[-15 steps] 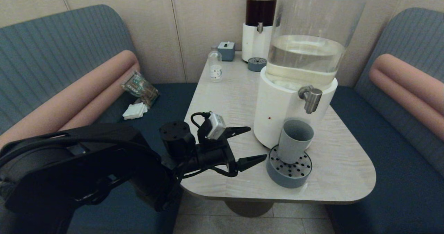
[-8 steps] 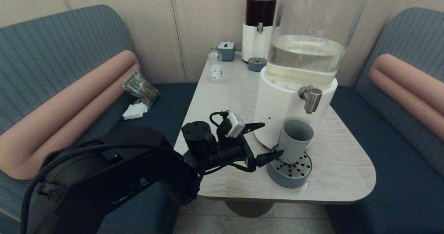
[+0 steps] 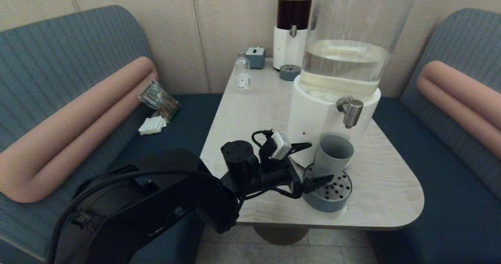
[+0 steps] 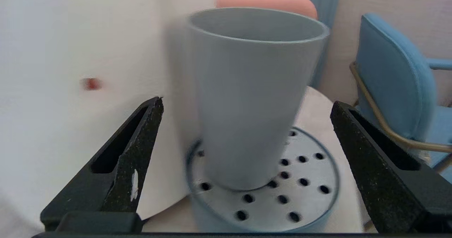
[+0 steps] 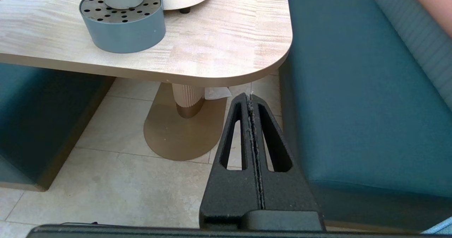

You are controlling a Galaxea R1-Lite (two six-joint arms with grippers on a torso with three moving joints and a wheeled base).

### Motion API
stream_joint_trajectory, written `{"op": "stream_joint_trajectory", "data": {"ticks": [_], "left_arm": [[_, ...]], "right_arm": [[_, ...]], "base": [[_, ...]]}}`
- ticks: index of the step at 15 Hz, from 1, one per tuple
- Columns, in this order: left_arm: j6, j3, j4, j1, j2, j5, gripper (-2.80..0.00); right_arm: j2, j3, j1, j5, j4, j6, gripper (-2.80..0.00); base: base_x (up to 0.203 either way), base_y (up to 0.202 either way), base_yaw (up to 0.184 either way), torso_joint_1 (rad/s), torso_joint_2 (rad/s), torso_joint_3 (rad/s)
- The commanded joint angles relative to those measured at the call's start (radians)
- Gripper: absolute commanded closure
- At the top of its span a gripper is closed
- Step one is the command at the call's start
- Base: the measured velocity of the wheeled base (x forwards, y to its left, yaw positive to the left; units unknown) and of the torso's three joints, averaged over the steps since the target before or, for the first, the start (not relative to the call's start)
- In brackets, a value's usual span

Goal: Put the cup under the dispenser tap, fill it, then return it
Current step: Place the cup next to the water dispenser

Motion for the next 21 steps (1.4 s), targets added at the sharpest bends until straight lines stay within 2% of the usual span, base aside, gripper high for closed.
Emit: {"op": "stream_joint_trajectory", "data": {"ticks": [1,14,15,17,21], "left_arm": [[0.0,-0.015,-0.004,-0.011,0.008,-0.003,-2.8],[-0.003,-0.205,0.093,-0.036,0.097,0.015,-2.8],[-0.003,-0.218,0.089,-0.037,0.107,0.02,0.0],[-0.003,-0.253,0.092,-0.037,0.116,0.026,0.0],[-0.003,-0.249,0.093,-0.037,0.106,0.047,0.0]], "right_arm": [[0.001,0.0,0.0,0.0,0.001,-0.001,0.0],[0.001,0.0,0.0,0.0,0.001,-0.001,0.0],[0.001,0.0,0.0,0.0,0.001,-0.001,0.0],[0.001,0.0,0.0,0.0,0.001,-0.001,0.0],[0.001,0.0,0.0,0.0,0.001,-0.001,0.0]], "base": [[0.0,0.0,0.0,0.0,0.0,0.0],[0.0,0.0,0.0,0.0,0.0,0.0],[0.0,0.0,0.0,0.0,0.0,0.0],[0.0,0.0,0.0,0.0,0.0,0.0],[0.0,0.0,0.0,0.0,0.0,0.0]]}}
